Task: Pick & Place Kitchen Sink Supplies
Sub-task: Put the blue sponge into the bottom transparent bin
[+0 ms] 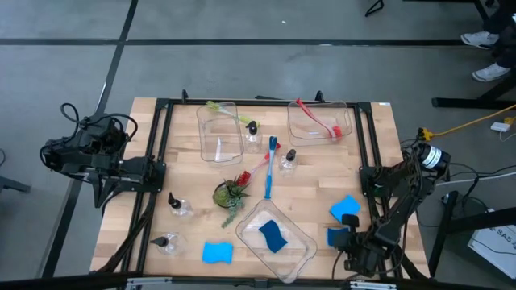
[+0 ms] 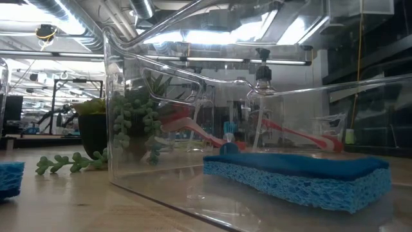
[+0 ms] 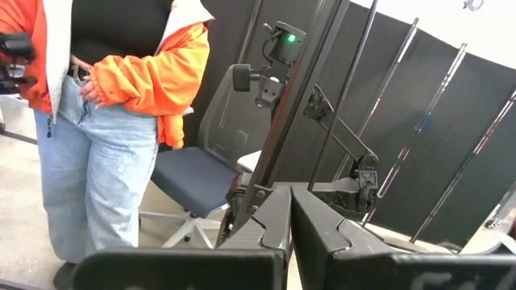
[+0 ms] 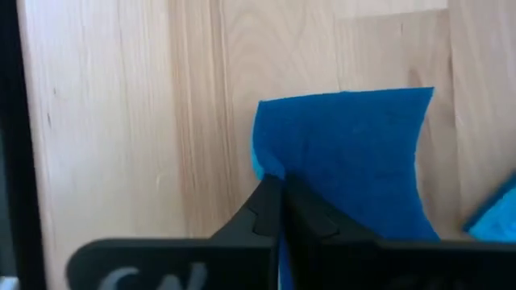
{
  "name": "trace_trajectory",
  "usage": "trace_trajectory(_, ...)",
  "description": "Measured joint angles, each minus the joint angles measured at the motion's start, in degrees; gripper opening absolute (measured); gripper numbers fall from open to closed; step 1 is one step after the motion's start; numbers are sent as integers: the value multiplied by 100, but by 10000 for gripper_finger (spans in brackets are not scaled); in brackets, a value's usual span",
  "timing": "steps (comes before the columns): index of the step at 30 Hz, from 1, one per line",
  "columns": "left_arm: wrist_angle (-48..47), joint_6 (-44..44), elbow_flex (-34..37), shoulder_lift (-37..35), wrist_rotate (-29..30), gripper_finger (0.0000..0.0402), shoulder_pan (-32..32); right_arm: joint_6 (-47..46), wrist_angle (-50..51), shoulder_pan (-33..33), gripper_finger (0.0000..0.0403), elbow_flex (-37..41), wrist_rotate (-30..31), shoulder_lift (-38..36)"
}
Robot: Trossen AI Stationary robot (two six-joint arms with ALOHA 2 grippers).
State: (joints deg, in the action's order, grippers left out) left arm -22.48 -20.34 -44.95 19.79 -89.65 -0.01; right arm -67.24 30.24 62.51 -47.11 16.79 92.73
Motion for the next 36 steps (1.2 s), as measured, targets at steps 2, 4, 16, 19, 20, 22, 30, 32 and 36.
trace_trajectory(2,0,0,0,0,2,6,0,-88,-68,-24,6,2,-12,-127)
trace_trajectory(4,-2,1,0,0,0,6,-2,-162,-149,-33,3,2,88,-310)
trace_trajectory(16,0,0,0,0,0,6,-2,-139,-290,-27,2,-11,374,-1822)
trace_trajectory(19,-2,0,0,0,2,6,0,-108,-287,-27,2,-11,511,-2235)
trace_trajectory(20,-1,0,0,0,1,6,-1,-75,-294,-27,2,-11,608,-2364)
trace_trajectory(22,0,0,0,0,2,6,-2,37,-340,-27,1,-13,835,-2610)
trace_trajectory(30,-2,1,0,0,2,6,-2,940,-1006,-264,1,-17,1616,-3272)
trace_trajectory(32,-2,0,0,0,0,6,-2,1415,-1405,-408,1,-17,1709,-3314)
trace_trajectory(36,-2,0,0,0,0,6,0,2319,-2310,-767,1,-20,1722,-3313)
